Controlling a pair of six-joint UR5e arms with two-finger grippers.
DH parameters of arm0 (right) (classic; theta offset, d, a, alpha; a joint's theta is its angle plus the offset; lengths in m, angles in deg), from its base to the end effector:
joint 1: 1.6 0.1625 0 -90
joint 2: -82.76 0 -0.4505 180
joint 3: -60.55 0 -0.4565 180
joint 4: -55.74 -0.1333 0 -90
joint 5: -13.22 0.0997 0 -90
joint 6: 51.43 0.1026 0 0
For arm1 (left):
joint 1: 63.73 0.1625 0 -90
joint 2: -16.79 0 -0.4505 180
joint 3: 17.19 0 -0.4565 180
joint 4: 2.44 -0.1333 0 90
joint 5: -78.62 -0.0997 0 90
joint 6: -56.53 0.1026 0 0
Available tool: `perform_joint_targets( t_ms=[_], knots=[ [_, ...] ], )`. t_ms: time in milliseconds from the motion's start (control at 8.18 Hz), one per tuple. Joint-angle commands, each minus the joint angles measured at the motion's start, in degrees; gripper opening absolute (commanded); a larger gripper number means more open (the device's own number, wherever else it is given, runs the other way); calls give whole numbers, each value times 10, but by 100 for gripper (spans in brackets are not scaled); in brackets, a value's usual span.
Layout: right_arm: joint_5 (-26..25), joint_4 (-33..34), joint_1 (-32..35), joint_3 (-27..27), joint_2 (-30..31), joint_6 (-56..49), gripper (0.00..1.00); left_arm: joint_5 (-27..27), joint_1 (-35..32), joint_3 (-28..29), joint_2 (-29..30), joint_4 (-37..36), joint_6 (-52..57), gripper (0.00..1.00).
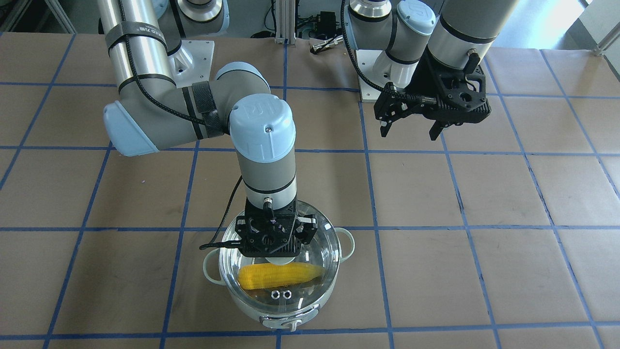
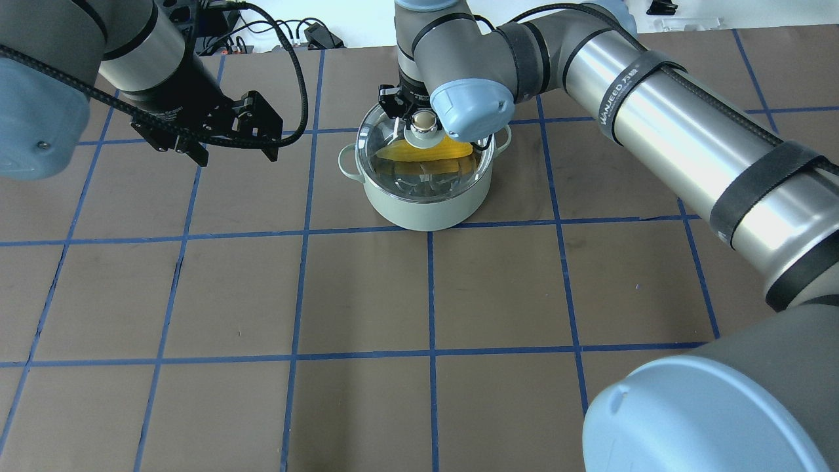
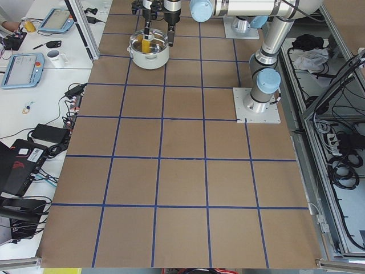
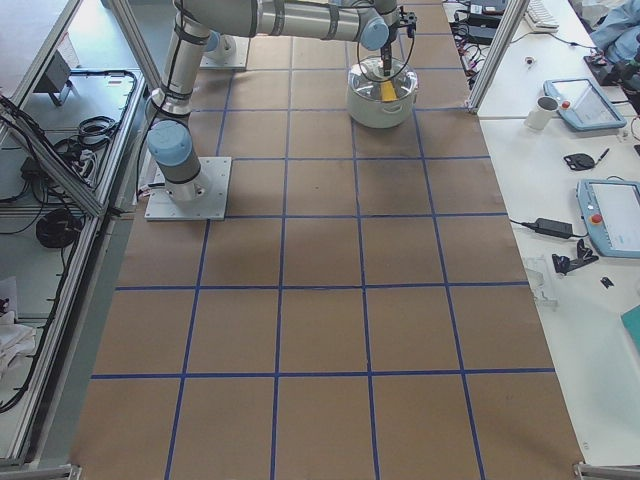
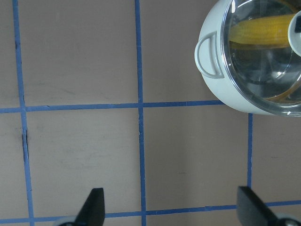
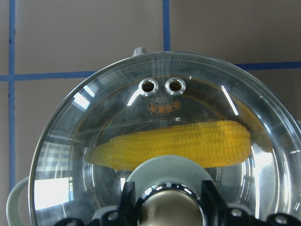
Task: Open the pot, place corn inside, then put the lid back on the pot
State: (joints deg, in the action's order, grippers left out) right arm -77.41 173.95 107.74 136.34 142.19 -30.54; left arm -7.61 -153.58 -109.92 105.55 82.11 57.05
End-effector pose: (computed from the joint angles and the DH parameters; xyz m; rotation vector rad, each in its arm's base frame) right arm 0.3849 -0.6977 0.3419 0.0432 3.0655 -0.3046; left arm -0.1386 -0.5535 0.5058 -0.0134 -3.0744 0.1069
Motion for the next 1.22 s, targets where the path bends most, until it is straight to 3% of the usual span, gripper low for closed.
perform_joint_targets(
  t_ms=[0,367,612,856,1101],
  knots=[
    [2,2,0,1,0,0,33,-1,0,0,0,0,0,100],
    [3,4,0,0,-4,0,97,0,-1,0,0,0,0,100],
    [4,2,-4,-6,13,-11,100,0,0,0,0,0,0,100],
    [2,-52,-25,8,74,-68,100,0,0,0,1,-1,0,100],
    [2,-92,-72,105,175,-136,100,0,0,0,3,-2,-1,100]
  ],
)
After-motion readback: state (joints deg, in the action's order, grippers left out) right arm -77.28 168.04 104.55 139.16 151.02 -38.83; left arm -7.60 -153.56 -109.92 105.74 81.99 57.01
